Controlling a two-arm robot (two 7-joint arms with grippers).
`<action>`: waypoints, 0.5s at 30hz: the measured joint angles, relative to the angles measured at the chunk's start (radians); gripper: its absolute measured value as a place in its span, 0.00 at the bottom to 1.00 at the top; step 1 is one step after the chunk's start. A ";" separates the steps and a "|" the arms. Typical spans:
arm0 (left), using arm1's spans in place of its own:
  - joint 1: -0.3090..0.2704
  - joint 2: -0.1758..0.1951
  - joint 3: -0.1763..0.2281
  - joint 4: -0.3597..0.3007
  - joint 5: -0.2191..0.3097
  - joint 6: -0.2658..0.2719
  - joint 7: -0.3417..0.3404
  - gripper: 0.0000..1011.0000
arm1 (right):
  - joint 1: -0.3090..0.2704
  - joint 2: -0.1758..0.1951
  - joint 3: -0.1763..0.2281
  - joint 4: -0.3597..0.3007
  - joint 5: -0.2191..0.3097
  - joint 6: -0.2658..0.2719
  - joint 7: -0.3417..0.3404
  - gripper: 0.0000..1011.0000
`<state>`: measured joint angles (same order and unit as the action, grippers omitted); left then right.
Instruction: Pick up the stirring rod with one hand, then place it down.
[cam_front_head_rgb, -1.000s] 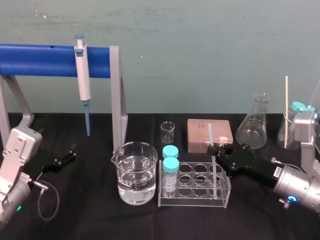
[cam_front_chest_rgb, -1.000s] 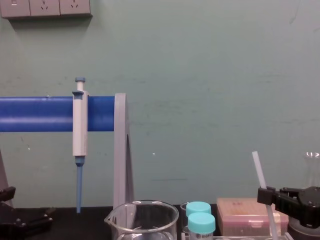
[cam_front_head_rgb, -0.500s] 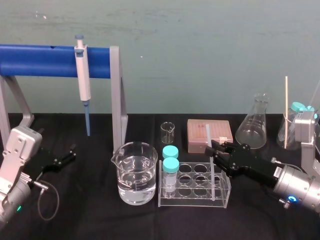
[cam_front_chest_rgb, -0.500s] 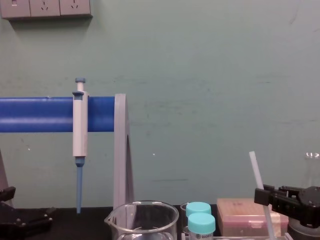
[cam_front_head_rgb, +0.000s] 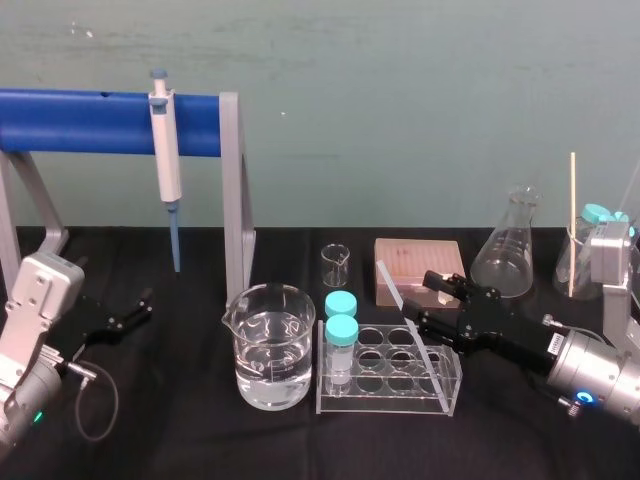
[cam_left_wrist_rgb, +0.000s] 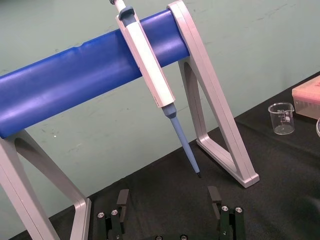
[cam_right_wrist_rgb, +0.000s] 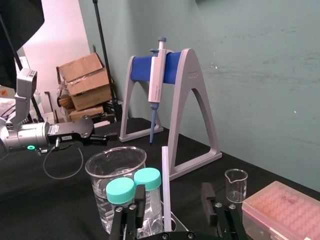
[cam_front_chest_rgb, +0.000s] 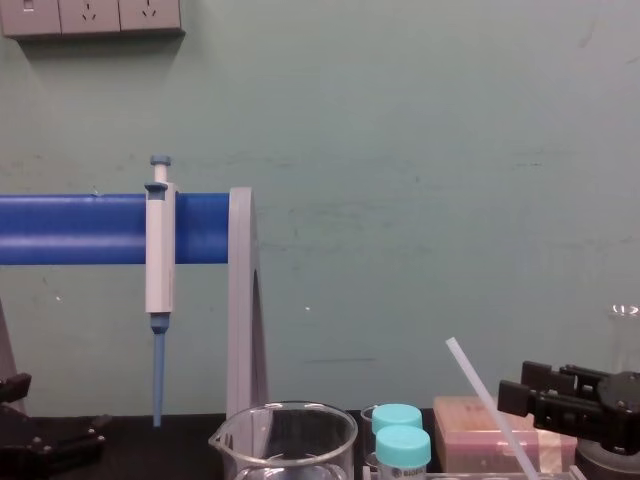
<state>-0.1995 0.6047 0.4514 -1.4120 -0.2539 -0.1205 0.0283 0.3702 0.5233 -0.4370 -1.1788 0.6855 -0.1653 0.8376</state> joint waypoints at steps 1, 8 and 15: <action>0.000 0.000 0.000 0.000 0.000 0.000 0.000 0.99 | 0.000 0.000 0.000 0.000 0.000 0.000 0.000 0.72; 0.000 0.000 0.000 0.000 0.000 0.000 0.000 0.99 | -0.005 0.001 0.007 -0.011 -0.004 -0.001 -0.020 0.90; 0.000 0.000 0.000 0.000 0.000 0.000 0.000 0.99 | -0.062 0.001 0.082 -0.096 -0.057 -0.024 -0.241 0.99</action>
<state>-0.1995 0.6047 0.4513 -1.4120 -0.2539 -0.1205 0.0283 0.3081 0.5239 -0.3546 -1.2752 0.6282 -0.1898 0.5969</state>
